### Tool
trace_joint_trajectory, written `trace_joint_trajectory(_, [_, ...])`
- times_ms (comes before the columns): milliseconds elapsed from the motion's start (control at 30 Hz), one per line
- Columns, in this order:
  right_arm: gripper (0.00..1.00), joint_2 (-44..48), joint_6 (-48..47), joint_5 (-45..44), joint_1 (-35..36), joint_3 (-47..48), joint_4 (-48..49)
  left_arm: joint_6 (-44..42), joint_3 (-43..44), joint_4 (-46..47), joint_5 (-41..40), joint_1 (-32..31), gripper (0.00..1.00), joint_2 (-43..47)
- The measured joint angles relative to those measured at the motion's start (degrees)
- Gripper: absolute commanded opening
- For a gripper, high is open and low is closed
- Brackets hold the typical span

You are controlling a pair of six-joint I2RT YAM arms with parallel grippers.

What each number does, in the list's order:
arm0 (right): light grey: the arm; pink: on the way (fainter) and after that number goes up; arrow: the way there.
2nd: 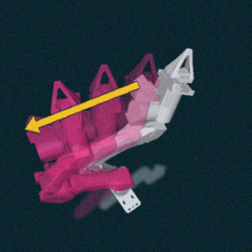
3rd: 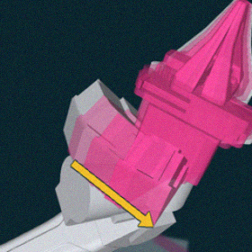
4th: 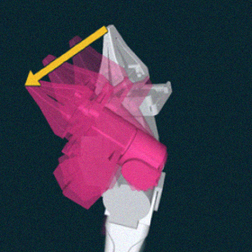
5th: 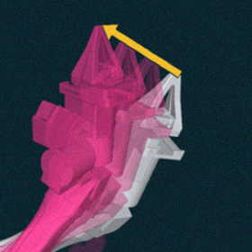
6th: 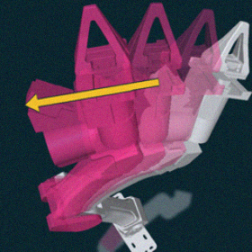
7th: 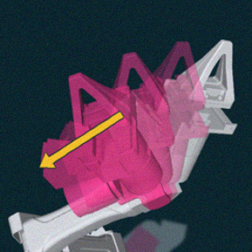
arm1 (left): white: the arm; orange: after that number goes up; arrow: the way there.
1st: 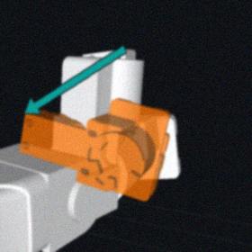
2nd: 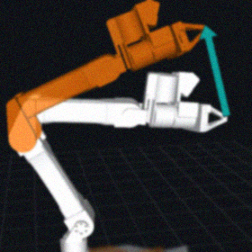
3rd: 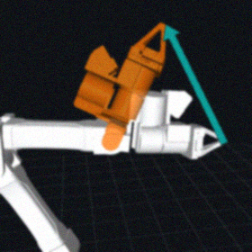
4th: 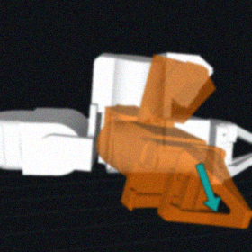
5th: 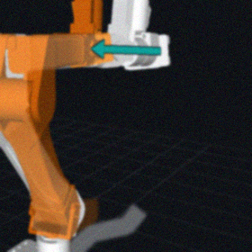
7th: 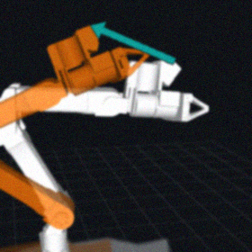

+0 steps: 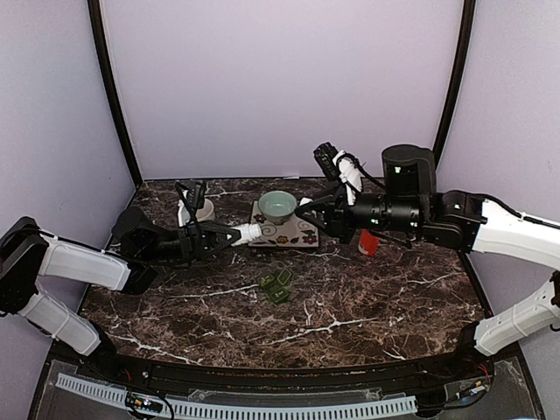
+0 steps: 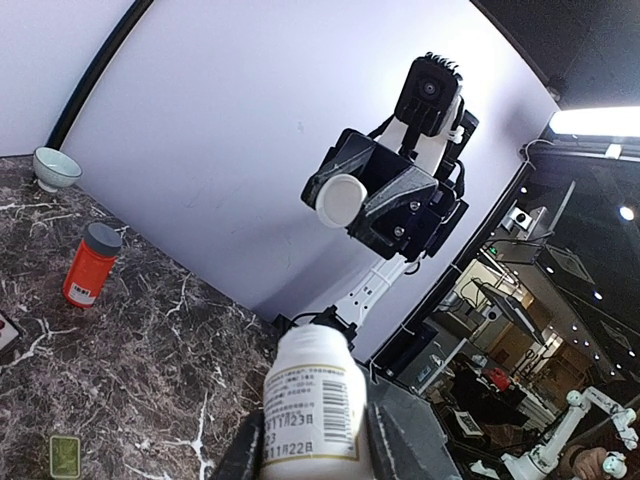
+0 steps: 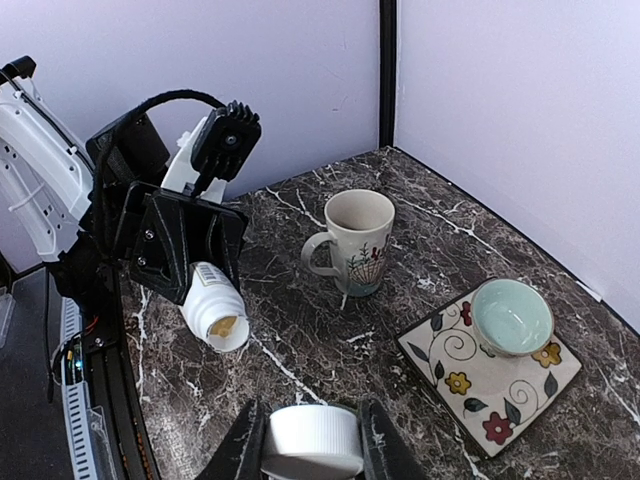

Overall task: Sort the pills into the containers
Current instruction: Pour the pill into the compartment of the pill container.

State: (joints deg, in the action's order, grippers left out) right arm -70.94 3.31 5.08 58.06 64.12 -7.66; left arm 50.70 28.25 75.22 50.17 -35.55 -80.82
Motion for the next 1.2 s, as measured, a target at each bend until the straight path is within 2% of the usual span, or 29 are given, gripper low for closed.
trace_joint_trajectory(500, [0.06,2.23,0.42,-1.81,0.00,-2.54,1.25,-2.56,-5.99,3.61,-8.04,-2.60,0.00,-2.62])
trace_joint_trajectory(1200, [0.07,3.04,0.48,-2.78,0.00,-4.20,1.70,-4.42,-10.99,9.16,-15.67,-3.65,0.00,-14.45])
